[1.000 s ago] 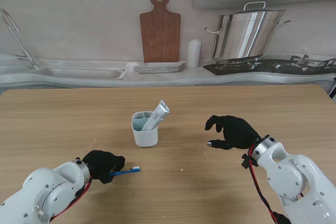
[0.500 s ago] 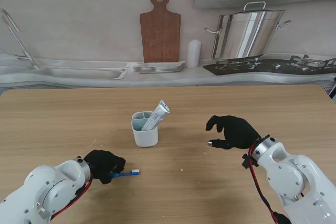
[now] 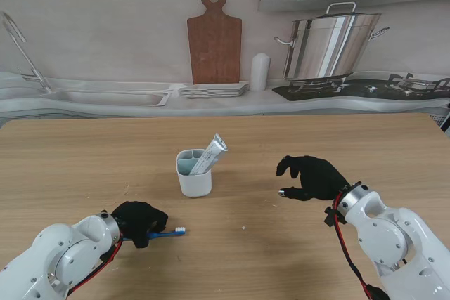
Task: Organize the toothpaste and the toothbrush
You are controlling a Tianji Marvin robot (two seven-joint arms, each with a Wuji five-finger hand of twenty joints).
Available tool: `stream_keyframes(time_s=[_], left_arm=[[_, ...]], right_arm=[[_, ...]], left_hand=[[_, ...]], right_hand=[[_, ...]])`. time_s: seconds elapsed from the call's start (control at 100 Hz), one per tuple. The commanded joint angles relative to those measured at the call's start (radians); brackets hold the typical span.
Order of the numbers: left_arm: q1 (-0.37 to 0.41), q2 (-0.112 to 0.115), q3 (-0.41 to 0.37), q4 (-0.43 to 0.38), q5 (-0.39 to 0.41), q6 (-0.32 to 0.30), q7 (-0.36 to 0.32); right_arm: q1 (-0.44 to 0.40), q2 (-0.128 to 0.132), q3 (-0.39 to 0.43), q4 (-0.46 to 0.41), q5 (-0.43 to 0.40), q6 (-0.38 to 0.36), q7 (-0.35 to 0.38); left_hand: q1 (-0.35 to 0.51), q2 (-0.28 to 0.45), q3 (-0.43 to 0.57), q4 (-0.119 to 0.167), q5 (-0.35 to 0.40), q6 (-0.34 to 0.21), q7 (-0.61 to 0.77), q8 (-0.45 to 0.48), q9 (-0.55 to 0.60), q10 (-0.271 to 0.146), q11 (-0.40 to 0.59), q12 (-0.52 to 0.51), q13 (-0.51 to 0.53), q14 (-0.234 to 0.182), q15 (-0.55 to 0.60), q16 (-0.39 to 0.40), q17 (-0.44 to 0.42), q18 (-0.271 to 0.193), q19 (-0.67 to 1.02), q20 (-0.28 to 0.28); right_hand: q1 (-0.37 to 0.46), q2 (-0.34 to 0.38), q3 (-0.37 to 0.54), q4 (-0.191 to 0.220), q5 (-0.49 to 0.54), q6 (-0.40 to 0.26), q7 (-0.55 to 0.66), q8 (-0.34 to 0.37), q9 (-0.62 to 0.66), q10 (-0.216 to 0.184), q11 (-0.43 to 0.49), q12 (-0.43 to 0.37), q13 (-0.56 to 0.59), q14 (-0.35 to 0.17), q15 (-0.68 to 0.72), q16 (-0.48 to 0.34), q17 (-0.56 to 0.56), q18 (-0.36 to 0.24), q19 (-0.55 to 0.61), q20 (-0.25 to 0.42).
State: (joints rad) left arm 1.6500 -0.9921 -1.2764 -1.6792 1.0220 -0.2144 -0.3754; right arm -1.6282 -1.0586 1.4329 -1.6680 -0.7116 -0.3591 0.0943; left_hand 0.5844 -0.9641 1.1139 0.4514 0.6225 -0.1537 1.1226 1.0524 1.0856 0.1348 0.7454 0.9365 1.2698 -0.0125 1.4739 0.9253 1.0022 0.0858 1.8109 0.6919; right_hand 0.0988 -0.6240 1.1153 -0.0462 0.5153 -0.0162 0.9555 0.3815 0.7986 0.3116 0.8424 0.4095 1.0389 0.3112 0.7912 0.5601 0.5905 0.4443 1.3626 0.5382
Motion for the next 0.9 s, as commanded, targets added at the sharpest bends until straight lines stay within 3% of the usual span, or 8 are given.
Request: stream_keyframes(time_s=[0.0, 0.3, 0.53, 0.57, 0.68, 0.71, 0.85, 0.89], left_arm=[[0.025, -0.007, -0.011, -0.004, -0.011, -0.008, -0.008], [0.06, -0.017, -0.09, -0.091, -0.031, -0.022, 0.013], [0.079, -0.034, -0.153, -0.167, -0.049, 0.019, 0.07], [0.077, -0.037, -0.158, -0.174, -0.054, 0.031, 0.087], [0.052, -0.049, -0.154, -0.174, -0.076, 0.073, 0.147], [0.041, -0.051, -0.153, -0.172, -0.077, 0.079, 0.159], [-0.025, -0.059, -0.132, -0.151, -0.116, 0.106, 0.186], [-0.047, -0.059, -0.123, -0.141, -0.128, 0.113, 0.186]], right_arm=[[-0.012, -0.002, -0.001, 0.001, -0.004, 0.003, 0.015], [-0.012, -0.002, -0.002, 0.005, -0.002, 0.004, 0.014], [-0.011, -0.004, -0.002, 0.006, -0.009, 0.002, 0.001], [-0.011, -0.005, -0.003, 0.005, -0.011, 0.001, -0.005], [-0.01, -0.007, -0.004, 0.006, -0.023, -0.002, -0.024], [-0.01, -0.008, -0.005, 0.007, -0.031, -0.004, -0.035], [-0.009, -0.01, -0.004, 0.011, -0.053, -0.009, -0.057], [-0.01, -0.01, -0.002, 0.011, -0.054, -0.008, -0.06]], left_hand=[[0.08, 0.052, 0.174, 0.164, 0.09, -0.074, 0.093, 0.022, 0.109, -0.054, 0.041, 0.023, 0.002, -0.041, 0.065, -0.014, 0.033, -0.004, 0.115, -0.007], [0.085, 0.047, 0.156, 0.155, 0.083, -0.069, 0.089, 0.024, 0.106, -0.051, 0.036, 0.021, 0.001, -0.043, 0.072, -0.024, 0.039, -0.007, 0.119, -0.014], [0.093, 0.029, 0.158, 0.113, 0.081, -0.061, 0.087, 0.011, 0.108, -0.042, 0.028, 0.017, 0.001, -0.043, 0.073, -0.026, 0.049, -0.008, 0.116, -0.019], [0.089, 0.017, 0.184, 0.055, 0.077, -0.06, 0.089, 0.003, 0.107, -0.04, 0.02, 0.018, 0.001, -0.042, 0.066, -0.028, 0.047, -0.007, 0.116, -0.022], [0.1, 0.0, 0.188, 0.019, 0.081, -0.045, 0.087, -0.005, 0.113, -0.026, 0.012, 0.007, 0.001, -0.026, 0.06, -0.031, 0.05, 0.017, 0.113, -0.018], [0.097, -0.011, 0.212, -0.022, 0.081, -0.047, 0.089, -0.011, 0.115, -0.026, 0.014, 0.002, 0.001, -0.029, 0.06, -0.035, 0.055, 0.013, 0.109, -0.017], [0.1, -0.01, 0.201, -0.061, 0.071, -0.048, 0.085, -0.02, 0.109, -0.023, 0.002, -0.007, 0.001, -0.028, 0.053, -0.039, 0.057, 0.014, 0.107, -0.018], [0.098, -0.016, 0.227, -0.124, 0.064, -0.048, 0.089, -0.031, 0.106, -0.023, -0.003, -0.008, 0.001, -0.026, 0.042, -0.041, 0.054, 0.01, 0.103, -0.017]], right_hand=[[0.031, 0.017, 0.018, 0.038, 0.014, -0.004, -0.002, -0.001, 0.007, 0.021, -0.005, -0.007, 0.011, 0.02, 0.008, 0.003, 0.002, 0.007, 0.015, -0.005], [0.03, 0.016, 0.018, 0.038, 0.015, -0.003, -0.003, -0.001, 0.004, 0.024, -0.008, -0.008, 0.007, 0.023, 0.005, 0.002, 0.0, 0.007, 0.014, -0.005], [0.028, 0.011, 0.02, 0.036, 0.012, -0.005, -0.006, -0.002, -0.017, 0.029, -0.015, -0.01, -0.012, 0.028, -0.007, -0.003, -0.016, 0.014, 0.007, -0.006], [0.028, 0.008, 0.021, 0.036, 0.013, -0.005, -0.005, -0.002, -0.022, 0.031, -0.017, -0.01, -0.017, 0.03, -0.011, -0.004, -0.019, 0.017, 0.005, -0.007], [0.023, 0.005, 0.025, 0.035, 0.008, -0.006, -0.006, -0.002, -0.085, 0.047, -0.028, -0.011, -0.061, 0.036, -0.028, -0.009, -0.041, 0.024, -0.005, -0.009], [0.02, -0.002, 0.029, 0.033, 0.007, -0.008, -0.006, -0.002, -0.115, 0.056, -0.025, -0.008, -0.082, 0.041, -0.033, -0.01, -0.049, 0.032, -0.009, -0.01], [0.013, -0.004, 0.033, 0.03, -0.02, -0.012, -0.004, 0.0, -0.251, 0.088, -0.025, -0.005, -0.196, 0.064, -0.071, -0.029, -0.108, 0.053, -0.048, -0.027], [0.013, -0.004, 0.033, 0.03, -0.025, -0.011, -0.002, 0.001, -0.282, 0.094, -0.029, -0.007, -0.224, 0.069, -0.081, -0.035, -0.125, 0.059, -0.057, -0.031]])
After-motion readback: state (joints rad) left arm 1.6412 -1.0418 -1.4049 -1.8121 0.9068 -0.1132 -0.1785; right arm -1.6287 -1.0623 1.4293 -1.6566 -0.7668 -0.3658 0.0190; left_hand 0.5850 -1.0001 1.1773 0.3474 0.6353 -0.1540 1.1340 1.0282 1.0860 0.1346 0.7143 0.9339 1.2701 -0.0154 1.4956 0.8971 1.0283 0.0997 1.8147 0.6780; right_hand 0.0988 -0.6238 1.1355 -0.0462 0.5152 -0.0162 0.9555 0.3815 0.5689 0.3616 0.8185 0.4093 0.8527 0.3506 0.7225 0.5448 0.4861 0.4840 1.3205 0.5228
